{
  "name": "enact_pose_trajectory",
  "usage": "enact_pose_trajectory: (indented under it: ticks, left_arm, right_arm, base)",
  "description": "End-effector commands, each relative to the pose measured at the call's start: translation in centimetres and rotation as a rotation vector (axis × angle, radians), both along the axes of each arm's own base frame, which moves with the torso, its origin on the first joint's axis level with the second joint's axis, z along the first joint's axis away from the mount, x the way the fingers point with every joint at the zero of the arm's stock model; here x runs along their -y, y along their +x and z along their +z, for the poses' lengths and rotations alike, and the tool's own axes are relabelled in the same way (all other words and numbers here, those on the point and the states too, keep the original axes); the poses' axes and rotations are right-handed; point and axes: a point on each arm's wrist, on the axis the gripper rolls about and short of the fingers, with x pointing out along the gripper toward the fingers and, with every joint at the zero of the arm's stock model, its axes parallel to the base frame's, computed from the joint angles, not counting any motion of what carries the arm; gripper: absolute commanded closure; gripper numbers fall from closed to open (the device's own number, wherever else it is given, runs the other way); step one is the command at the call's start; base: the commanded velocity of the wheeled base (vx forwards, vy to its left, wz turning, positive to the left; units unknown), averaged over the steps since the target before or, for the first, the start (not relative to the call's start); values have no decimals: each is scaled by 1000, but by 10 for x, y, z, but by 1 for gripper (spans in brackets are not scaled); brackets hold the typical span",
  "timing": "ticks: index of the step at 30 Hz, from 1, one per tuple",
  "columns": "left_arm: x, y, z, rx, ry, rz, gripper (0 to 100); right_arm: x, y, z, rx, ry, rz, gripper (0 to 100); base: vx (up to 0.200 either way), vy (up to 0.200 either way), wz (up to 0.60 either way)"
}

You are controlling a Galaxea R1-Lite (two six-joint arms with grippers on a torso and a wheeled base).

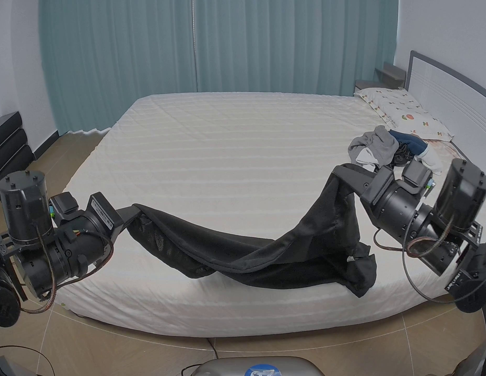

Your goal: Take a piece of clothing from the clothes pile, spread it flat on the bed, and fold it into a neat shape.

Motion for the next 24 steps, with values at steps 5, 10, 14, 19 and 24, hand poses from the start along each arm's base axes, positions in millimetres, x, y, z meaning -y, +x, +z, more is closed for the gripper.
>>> enact_pose_trajectory:
  ticks: [5,10,14,19,24]
  left_arm:
    - [-4,-21,78,165,-77,-22,100]
    - [-11,-8,108,186,-82,34,100]
    - [-5,18,103,131,-59,56,100]
    - [3,43,89,74,-37,64,100]
    - [6,65,82,47,-27,75,100]
  right_arm:
    - [33,-61,100,209,112,-2,100]
    - [56,-56,159,256,127,-95,100]
    - [71,-17,178,247,93,-186,100]
    - [70,25,176,223,64,-236,100]
    - [70,58,171,208,43,-275,100]
  base:
    - [-120,0,0]
    - [0,0,0]
    - [0,0,0]
    - [0,0,0]
    - [0,0,0]
